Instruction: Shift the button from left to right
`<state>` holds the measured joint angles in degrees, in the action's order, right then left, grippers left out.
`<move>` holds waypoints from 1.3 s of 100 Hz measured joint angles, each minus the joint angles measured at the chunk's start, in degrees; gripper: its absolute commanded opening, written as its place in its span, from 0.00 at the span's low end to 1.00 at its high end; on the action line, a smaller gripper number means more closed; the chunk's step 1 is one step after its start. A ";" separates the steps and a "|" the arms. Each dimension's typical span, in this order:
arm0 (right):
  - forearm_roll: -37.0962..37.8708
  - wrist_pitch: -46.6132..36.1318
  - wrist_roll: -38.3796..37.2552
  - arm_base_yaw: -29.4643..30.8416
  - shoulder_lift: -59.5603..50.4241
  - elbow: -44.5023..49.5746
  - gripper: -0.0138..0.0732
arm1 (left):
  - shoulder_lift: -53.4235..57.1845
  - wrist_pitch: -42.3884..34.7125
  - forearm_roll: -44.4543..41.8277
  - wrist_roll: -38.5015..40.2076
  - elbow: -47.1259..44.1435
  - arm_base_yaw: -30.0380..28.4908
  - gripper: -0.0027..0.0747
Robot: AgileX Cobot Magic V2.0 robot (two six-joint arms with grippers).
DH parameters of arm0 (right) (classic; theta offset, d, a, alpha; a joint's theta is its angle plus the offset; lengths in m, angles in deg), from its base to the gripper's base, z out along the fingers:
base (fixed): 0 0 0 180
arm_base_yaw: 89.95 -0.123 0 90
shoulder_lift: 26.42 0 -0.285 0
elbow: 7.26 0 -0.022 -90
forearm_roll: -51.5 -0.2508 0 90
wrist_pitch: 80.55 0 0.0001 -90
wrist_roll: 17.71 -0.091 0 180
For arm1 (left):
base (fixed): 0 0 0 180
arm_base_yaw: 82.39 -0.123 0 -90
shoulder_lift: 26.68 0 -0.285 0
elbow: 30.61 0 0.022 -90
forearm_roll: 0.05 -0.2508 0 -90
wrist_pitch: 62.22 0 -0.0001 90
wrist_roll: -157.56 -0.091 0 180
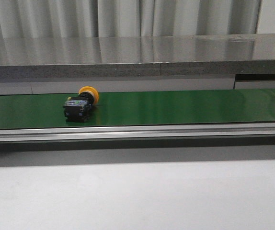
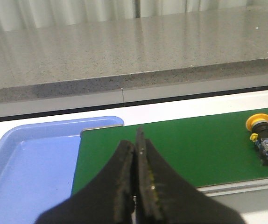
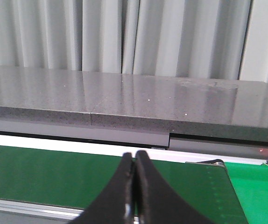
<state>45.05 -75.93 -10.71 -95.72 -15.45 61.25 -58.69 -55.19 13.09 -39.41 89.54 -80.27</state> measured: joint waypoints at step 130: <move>-6.55 27.83 0.00 0.00 55.02 -37.87 0.42 | 0.00 -0.09 0.00 0.00 0.00 0.00 0.01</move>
<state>38.50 -48.10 -10.71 -95.72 39.57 23.39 -58.69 -55.28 13.09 -39.41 89.54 -80.27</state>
